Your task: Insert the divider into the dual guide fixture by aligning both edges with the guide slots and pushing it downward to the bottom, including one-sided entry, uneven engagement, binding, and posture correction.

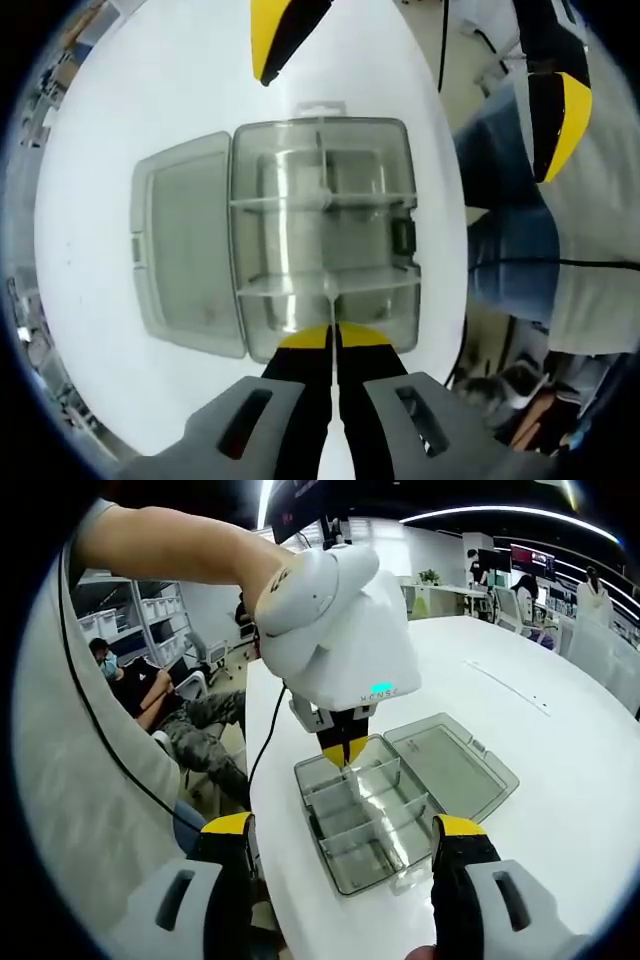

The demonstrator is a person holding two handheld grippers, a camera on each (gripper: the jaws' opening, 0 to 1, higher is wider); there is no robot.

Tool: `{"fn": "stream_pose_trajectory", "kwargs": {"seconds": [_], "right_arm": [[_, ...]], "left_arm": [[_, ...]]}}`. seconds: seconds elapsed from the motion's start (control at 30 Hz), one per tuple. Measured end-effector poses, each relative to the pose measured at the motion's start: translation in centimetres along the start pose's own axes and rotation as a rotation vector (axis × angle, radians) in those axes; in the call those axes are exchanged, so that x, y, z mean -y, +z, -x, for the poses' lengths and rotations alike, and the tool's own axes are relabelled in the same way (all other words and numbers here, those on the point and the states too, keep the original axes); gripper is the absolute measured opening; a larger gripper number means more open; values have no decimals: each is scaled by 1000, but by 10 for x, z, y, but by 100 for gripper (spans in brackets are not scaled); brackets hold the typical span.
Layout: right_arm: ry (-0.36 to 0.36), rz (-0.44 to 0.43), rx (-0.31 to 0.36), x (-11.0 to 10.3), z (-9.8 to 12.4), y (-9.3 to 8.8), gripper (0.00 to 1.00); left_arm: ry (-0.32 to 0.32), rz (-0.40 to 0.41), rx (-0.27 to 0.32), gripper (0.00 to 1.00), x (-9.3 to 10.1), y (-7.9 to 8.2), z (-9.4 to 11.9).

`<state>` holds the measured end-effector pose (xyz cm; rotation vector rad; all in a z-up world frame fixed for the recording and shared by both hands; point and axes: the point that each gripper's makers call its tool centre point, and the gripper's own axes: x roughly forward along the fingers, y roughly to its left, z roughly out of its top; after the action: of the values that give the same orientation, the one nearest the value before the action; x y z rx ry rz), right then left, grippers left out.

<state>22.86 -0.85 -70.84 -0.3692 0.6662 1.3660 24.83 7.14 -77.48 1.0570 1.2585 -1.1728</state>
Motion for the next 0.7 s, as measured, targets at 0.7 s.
{"fn": "stream_pose_trajectory", "kwargs": {"seconds": [0.7], "right_arm": [[-13,6,1,4,9,0,70]], "left_arm": [[2,14,-8,0,0,0,-3]]}}
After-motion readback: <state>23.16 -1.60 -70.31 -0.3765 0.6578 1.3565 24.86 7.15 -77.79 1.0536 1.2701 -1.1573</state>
